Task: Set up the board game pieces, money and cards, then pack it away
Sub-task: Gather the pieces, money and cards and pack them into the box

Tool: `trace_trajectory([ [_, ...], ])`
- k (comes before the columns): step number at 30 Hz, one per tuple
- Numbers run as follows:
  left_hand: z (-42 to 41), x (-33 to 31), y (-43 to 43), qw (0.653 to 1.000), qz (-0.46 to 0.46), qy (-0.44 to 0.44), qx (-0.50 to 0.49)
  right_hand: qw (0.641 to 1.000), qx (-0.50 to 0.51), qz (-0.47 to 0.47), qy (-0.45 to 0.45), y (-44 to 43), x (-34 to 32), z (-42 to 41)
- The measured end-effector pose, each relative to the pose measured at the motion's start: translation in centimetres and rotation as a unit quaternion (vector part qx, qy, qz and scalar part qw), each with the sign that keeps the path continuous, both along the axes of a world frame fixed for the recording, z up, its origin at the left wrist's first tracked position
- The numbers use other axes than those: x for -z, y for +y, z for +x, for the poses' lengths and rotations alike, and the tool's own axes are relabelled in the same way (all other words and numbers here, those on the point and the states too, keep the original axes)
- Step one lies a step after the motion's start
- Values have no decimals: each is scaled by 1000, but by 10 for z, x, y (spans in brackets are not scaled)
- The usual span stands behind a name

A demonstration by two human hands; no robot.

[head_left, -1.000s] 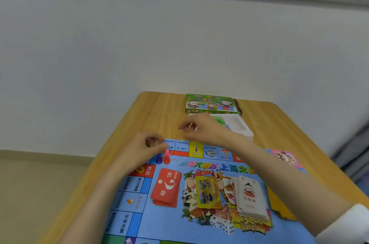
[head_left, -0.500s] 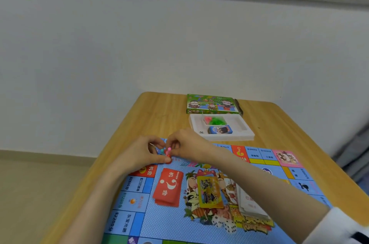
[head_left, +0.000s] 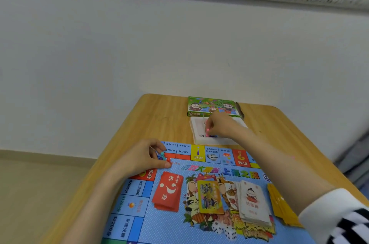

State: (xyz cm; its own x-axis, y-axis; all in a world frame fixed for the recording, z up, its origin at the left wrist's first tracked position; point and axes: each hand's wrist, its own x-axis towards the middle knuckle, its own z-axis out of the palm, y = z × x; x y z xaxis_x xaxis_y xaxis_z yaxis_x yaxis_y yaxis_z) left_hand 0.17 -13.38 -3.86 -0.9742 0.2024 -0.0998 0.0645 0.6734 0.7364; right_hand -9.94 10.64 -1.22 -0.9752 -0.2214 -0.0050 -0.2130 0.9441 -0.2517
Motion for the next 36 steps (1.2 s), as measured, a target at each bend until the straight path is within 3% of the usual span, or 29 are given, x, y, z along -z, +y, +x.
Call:
trace_trajectory([
  [14, -1, 1, -2, 1000, -6, 4, 5, 998, -5, -58, -24, -4, -1, 7],
  [30, 1, -1, -2, 1000, -16, 5, 9, 1000, -11, -13, -25, -5, -3, 8],
  [36, -2, 0, -3, 1000, -6, -4, 8, 994, -26, -84, 59, -16, -41, 32],
])
